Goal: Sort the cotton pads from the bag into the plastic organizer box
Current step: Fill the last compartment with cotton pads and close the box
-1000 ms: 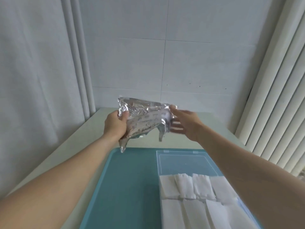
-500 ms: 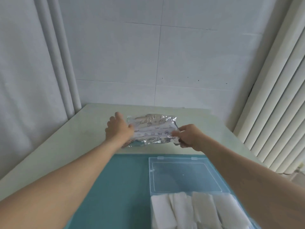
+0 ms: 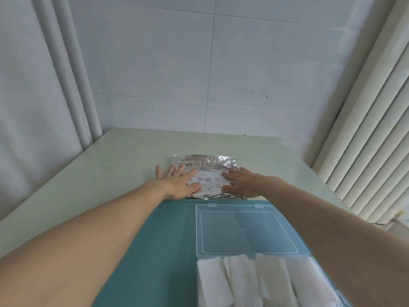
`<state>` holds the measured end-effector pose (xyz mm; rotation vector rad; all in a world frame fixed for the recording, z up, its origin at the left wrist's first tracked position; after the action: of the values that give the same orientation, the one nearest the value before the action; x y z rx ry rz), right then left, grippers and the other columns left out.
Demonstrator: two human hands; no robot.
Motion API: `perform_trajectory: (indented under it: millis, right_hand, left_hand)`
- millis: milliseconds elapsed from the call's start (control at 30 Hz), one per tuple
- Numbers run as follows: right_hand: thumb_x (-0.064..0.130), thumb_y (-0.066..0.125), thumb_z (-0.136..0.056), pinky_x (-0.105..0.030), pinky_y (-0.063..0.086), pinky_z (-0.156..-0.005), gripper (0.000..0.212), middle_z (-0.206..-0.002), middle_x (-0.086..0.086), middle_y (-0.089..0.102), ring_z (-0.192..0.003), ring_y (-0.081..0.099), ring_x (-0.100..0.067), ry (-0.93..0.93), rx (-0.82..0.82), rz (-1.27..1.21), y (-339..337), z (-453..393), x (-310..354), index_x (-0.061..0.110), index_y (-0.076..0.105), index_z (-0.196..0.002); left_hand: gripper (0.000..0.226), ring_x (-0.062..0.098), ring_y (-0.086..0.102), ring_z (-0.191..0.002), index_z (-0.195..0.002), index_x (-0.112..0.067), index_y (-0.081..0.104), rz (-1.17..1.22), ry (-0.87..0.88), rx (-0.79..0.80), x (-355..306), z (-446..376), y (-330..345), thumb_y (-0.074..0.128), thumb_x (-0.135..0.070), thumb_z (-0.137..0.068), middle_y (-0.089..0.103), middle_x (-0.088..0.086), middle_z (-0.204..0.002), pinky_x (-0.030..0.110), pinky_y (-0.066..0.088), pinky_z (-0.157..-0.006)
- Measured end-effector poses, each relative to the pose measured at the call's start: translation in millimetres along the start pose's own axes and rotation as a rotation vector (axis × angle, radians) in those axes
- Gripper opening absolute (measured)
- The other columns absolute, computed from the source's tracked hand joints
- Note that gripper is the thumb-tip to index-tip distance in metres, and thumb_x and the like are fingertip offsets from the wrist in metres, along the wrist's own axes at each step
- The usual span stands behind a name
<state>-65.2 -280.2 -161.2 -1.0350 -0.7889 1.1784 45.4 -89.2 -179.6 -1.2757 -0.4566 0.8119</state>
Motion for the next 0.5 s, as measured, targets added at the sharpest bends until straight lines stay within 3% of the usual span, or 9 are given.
perform_trajectory:
  millis: [133,167,233,300,333,400,433,500]
  right_hand:
    - [0.065,0.046,-0.094,-0.047,0.019,-0.123,0.084,-0.167,0.0,0.015,-0.154,0.016,-0.026,0.054,-0.092,-0.172,-12.1,27.9,-7.0,0.023,0.017,-0.161]
    - [0.064,0.048,-0.093,-0.044,0.023,-0.122,0.083,-0.165,-0.003,0.025,-0.151,0.025,-0.026,0.04,-0.176,-0.258,-18.2,34.5,-8.2,0.021,0.023,-0.159]
    - [0.056,0.053,-0.096,-0.041,0.035,-0.115,0.07,-0.152,-0.009,0.047,-0.139,0.045,-0.028,0.017,-0.388,-0.425,-32.9,56.2,-12.2,0.015,0.041,-0.151]
    - [0.042,0.061,-0.097,-0.036,0.047,-0.1,0.048,-0.126,-0.008,0.064,-0.117,0.059,-0.027,0.068,-0.517,-0.487,-44.8,79.3,-24.2,0.013,0.058,-0.134]
    - [0.036,0.065,-0.095,-0.033,0.05,-0.092,0.038,-0.111,-0.006,0.068,-0.106,0.064,-0.026,0.126,-0.516,-0.478,-49.3,95.5,-31.8,0.011,0.064,-0.123]
    - [0.03,0.064,-0.093,-0.034,0.057,-0.078,0.028,-0.091,-0.006,0.074,-0.088,0.071,-0.027,0.24,-0.413,-0.46,-51.8,122.6,-45.3,0.005,0.071,-0.104]
    - [0.028,0.062,-0.094,-0.034,0.059,-0.071,0.029,-0.084,-0.008,0.075,-0.077,0.071,-0.027,0.289,-0.325,-0.483,-47.4,138.6,-50.7,0.001,0.07,-0.098]
    - [0.026,0.059,-0.099,-0.032,0.058,-0.061,0.029,-0.077,-0.012,0.07,-0.062,0.064,-0.026,0.34,-0.137,-0.602,-30.7,167.4,-54.8,-0.001,0.066,-0.091]
  left_hand:
    - [0.073,0.021,0.001,-0.153,-0.155,-0.031,0.025,0.142,0.034,-0.222,5.0,14.0,-15.8,0.046,-0.064,-0.094,0.023,-0.004,-0.163,0.057,-0.014,-0.115]
    - [0.068,0.022,0.008,-0.152,-0.151,-0.027,0.034,0.175,0.056,-0.323,6.5,19.7,-23.8,0.052,-0.058,-0.094,0.031,-0.002,-0.159,0.055,-0.007,-0.117]
    - [0.047,0.026,0.037,-0.139,-0.134,-0.017,0.052,0.212,0.102,-0.554,3.5,38.2,-43.9,0.059,-0.04,-0.093,0.05,0.005,-0.142,0.046,0.02,-0.115]
    - [0.014,0.03,0.058,-0.106,-0.101,-0.014,0.063,0.314,0.101,-0.698,-7.0,64.7,-61.3,0.057,-0.023,-0.091,0.066,0.008,-0.11,0.039,0.046,-0.09]
    - [0.01,0.031,0.059,-0.09,-0.084,-0.015,0.061,0.342,0.069,-0.689,-15.1,80.0,-65.6,0.055,-0.02,-0.09,0.067,0.008,-0.093,0.036,0.049,-0.075]
    - [0.024,0.03,0.056,-0.065,-0.069,-0.012,0.057,0.39,-0.03,-0.453,-29.7,102.1,-61.6,0.053,-0.022,-0.091,0.064,0.009,-0.069,0.029,0.044,-0.054]
    - [0.03,0.029,0.058,-0.058,-0.075,-0.008,0.061,0.472,-0.09,-0.224,-37.6,114.0,-50.9,0.052,-0.029,-0.095,0.065,0.011,-0.069,0.026,0.044,-0.051]
    - [0.054,0.026,0.066,-0.062,-0.1,0.001,0.064,0.601,-0.2,0.244,-50.1,142.9,-23.2,0.043,-0.048,-0.102,0.069,0.015,-0.082,0.026,0.051,-0.053]
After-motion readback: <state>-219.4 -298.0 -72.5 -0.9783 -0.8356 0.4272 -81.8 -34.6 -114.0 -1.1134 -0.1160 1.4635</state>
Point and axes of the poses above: each hand's wrist, its own z-axis away from the middle knuckle, its own y-axis out of the palm, x = y × z, the point moved 4 cm from there along -z, towards the middle knuckle
